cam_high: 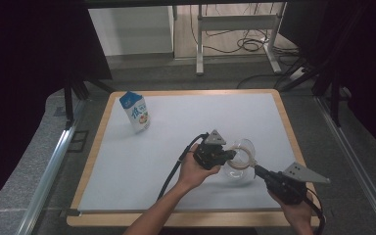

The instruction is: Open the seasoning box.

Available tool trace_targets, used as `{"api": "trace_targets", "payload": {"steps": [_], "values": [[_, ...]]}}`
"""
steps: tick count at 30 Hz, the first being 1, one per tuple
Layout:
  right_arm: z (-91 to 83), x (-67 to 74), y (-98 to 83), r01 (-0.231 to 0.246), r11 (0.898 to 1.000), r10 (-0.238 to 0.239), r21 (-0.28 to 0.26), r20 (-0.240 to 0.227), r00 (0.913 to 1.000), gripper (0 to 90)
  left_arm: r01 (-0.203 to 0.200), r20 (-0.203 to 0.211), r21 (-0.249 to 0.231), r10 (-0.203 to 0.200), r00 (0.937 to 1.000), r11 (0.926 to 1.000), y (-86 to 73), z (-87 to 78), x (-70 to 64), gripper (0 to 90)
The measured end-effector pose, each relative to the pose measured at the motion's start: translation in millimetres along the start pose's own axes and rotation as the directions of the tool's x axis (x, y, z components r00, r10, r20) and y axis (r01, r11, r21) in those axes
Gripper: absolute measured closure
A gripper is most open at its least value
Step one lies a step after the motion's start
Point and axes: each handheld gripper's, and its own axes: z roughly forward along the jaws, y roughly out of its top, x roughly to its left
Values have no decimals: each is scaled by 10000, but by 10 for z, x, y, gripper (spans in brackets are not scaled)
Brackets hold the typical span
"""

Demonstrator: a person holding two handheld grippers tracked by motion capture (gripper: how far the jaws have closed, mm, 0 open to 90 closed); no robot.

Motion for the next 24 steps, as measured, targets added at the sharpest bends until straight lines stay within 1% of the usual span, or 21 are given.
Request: {"api": "trace_targets", "payload": {"steps": [2, 3, 4, 5, 6, 7, 8, 9, 11, 14, 16, 17, 18, 19, 21, 23, 24], "values": [[12, 60, -80, 109, 9998, -107, 194, -137, 9998, 872, -16, 8, -35, 16, 10000, 10000, 19, 10, -21, 900], [12, 60, -80, 109, 9998, -107, 194, -137, 9998, 872, -88, 62, -41, 88, 9999, 10000, 38, 19, -38, 900], [48, 105, -163, 246, 9986, -234, 463, -264, 9994, 858, -296, 52, 91, 295, 9996, 9995, 78, 30, -79, 900], [48, 105, -163, 246, 9986, -234, 463, -264, 9994, 858, -296, 52, 91, 295, 9996, 9995, 78, 30, -79, 900], [103, 123, -231, 204, 9973, -185, 700, -280, 9994, 846, -303, 82, 58, 303, 9995, 9995, 97, 39, -106, 900], [133, 125, -258, 194, 9967, -171, 787, -300, 9994, 834, -394, 105, 72, 394, 9992, 9992, 138, 47, -151, 900], [133, 125, -258, 194, 9967, -171, 787, -300, 9994, 834, -394, 105, 72, 394, 9992, 9992, 138, 47, -151, 900], [164, 130, -282, 193, 9960, -165, 877, -322, 9993, 825, -504, 120, 75, 503, 9987, 9987, 159, 51, -169, 900], [219, 141, -318, 255, 9941, -221, 1050, -333, 9992, 807, -602, 153, 95, 600, 9981, 9981, 195, 59, -207, 900], [277, 135, -363, 247, 9921, -203, 1228, -370, 9991, 760, -647, 205, 40, 647, 9977, 9979, 234, 78, -253, 900], [280, 132, -369, 237, 9921, -192, 1235, -373, 9991, 751, -661, 250, 15, 660, 9975, 9978, 255, 101, -276, 900], [281, 127, -376, 236, 9927, -186, 1183, -426, 9989, 729, -645, 264, 18, 644, 9976, 9979, 268, 120, -291, 900], [281, 127, -376, 236, 9927, -186, 1183, -426, 9989, 729, -766, 263, 138, 762, 9967, 9970, 285, 134, -305, 900], [281, 125, -381, 332, 9928, -280, 1148, -470, 9985, 717, -829, 249, 148, 825, 9963, 9965, 300, 151, -332, 900], [279, 137, -390, 371, 9925, -320, 1168, -455, 9985, 697, -981, 284, 203, 975, 9948, 9950, 323, 177, -375, 900], [292, 139, -407, 321, 9923, -280, 1199, -353, 9990, 668, -1010, 334, 219, 1003, 9944, 9946, 330, 196, -396, 900], [299, 141, -411, 344, 9922, -305, 1198, -341, 9990, 657, -962, 328, 153, 956, 9949, 9952, 313, 189, -386, 896]]}}
